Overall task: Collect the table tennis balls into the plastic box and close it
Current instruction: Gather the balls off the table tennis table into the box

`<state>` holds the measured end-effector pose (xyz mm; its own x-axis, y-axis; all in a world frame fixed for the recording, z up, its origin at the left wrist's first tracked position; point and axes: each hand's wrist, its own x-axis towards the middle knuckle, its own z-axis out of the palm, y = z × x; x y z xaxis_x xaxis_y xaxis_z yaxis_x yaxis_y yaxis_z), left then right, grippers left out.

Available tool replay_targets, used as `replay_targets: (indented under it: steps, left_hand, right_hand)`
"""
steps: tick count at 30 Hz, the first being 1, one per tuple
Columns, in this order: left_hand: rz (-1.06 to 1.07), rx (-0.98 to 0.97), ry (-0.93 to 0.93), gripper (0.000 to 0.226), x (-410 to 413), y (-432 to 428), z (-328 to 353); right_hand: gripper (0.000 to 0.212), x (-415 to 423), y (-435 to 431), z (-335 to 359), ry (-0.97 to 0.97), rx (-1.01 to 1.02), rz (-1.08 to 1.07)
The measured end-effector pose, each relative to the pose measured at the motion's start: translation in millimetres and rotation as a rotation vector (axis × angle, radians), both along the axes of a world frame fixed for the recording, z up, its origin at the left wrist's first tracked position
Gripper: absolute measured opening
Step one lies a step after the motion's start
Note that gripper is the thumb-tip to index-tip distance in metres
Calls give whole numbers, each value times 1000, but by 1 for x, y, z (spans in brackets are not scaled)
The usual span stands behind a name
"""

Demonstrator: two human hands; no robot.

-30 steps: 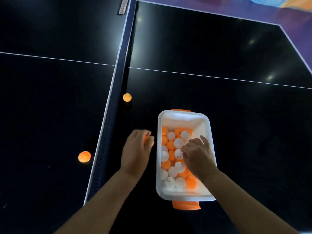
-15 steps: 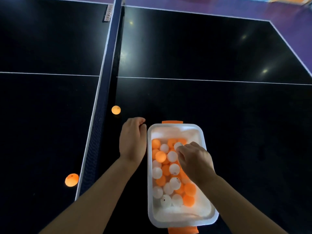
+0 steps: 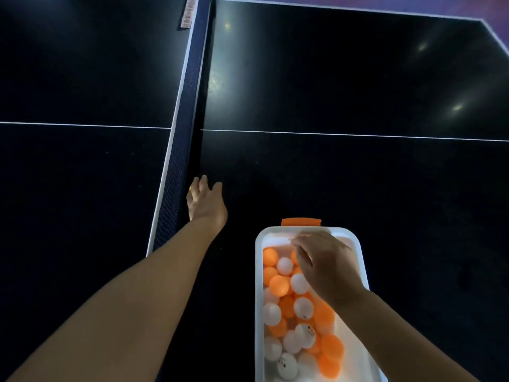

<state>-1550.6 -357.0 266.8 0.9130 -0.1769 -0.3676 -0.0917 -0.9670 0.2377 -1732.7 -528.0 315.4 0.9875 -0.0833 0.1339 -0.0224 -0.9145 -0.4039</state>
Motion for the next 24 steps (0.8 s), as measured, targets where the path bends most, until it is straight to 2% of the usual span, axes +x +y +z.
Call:
replay_targets:
  steps: [3,7,10,12,15,17,19,22,24]
  left_hand:
    - [17,23,-40,51,6,5,-3]
    - [79,-34,0,43,-3,13,-8]
    - [14,-173,46,41,-16,13,-8]
    - [75,-292,46,40,-27,7,6]
    - [128,-562,-140,44,-56,-1,36]
    - [67,-749,-251,46,-83,-2,56]
    - [-70,-852,-288,47,-109,0,68]
    - [-313,-774,-301,50,-139,1,69]
    - [-373,-691,-284,56,-152,6,69]
  right_hand:
    - [28,0,-2,-3,6,29,16]
    - [30,-2,0,-3,7,22,7]
    - [28,-2,0,-3,-16,36,11]
    - [25,-3,-2,-2,-28,32,-3]
    - [18,-9,-5,3,-38,-22,-30]
    - [18,-14,-5,5,-56,-58,-42]
    - [18,-19,-4,8,-77,-90,-61]
    - [17,-28,-3,10,-116,-72,-95]
    - [23,-34,-1,12,-133,-59,-106]
